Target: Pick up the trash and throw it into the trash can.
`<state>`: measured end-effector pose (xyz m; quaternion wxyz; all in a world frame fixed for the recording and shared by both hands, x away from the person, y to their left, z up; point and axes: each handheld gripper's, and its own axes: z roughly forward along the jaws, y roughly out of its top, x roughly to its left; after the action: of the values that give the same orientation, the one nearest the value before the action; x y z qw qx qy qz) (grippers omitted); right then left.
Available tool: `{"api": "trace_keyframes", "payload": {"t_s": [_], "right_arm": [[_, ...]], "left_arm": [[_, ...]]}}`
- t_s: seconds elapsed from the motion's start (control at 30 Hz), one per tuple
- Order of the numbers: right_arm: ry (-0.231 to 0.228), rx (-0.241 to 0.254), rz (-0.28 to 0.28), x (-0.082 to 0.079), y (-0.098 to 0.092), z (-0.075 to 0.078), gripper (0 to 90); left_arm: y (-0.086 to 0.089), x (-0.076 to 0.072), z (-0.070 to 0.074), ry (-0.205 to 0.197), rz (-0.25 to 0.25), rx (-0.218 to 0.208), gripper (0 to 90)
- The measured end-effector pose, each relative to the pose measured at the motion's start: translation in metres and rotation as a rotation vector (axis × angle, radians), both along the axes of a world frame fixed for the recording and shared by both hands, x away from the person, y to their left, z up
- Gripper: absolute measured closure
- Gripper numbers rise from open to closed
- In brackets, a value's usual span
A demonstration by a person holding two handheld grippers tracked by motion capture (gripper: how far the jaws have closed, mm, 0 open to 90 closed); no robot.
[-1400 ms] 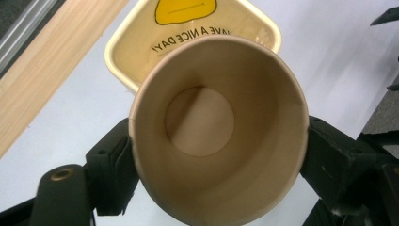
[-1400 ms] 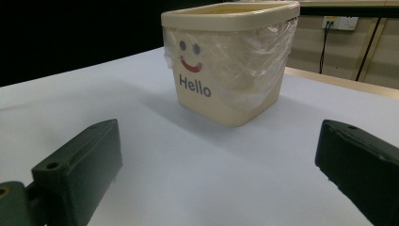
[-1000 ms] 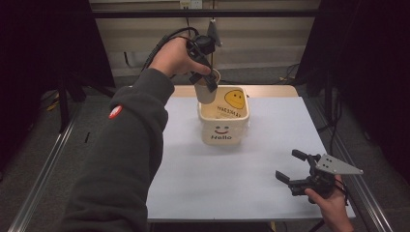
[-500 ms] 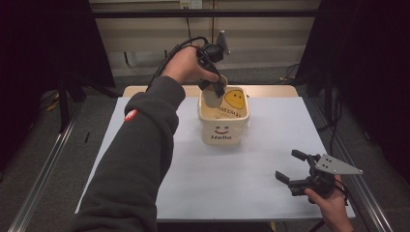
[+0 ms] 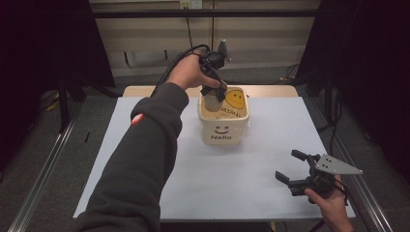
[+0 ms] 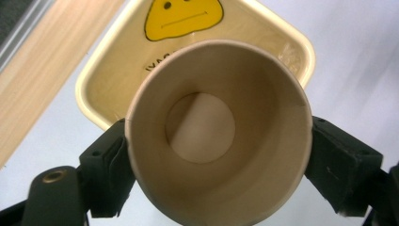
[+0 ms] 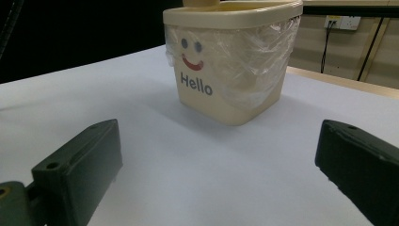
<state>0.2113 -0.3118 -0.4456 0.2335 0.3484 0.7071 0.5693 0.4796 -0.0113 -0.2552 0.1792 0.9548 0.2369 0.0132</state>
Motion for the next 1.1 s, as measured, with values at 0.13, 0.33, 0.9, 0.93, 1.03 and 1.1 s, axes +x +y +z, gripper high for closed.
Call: {"api": "trace_keyframes", "payload": {"t_s": [0.13,0.33,0.9,0.93,1.03,1.1], "right_arm": [[-0.003,0.001,0.001,0.0,0.0,0.0,0.7],[-0.002,0.003,0.001,0.0,0.0,0.0,0.7],[-0.007,0.006,0.004,0.0,0.001,0.0,0.7],[-0.006,0.005,0.004,0.0,0.001,0.0,0.7],[-0.002,-0.001,0.008,0.0,0.002,0.0,0.7],[0.002,-0.008,0.012,0.0,0.001,0.0,0.7]], "left_arm": [[-0.001,0.0,-0.002,-0.004,-0.003,-0.004,15.0],[-0.001,0.0,0.002,-0.003,-0.003,-0.015,12.8],[0.026,-0.021,0.071,-0.044,0.011,-0.042,11.2],[0.028,-0.022,0.074,-0.05,0.012,-0.04,11.2],[0.033,-0.025,0.079,-0.054,0.017,-0.038,11.0],[0.035,-0.027,0.079,-0.051,0.019,-0.036,10.9]]}}
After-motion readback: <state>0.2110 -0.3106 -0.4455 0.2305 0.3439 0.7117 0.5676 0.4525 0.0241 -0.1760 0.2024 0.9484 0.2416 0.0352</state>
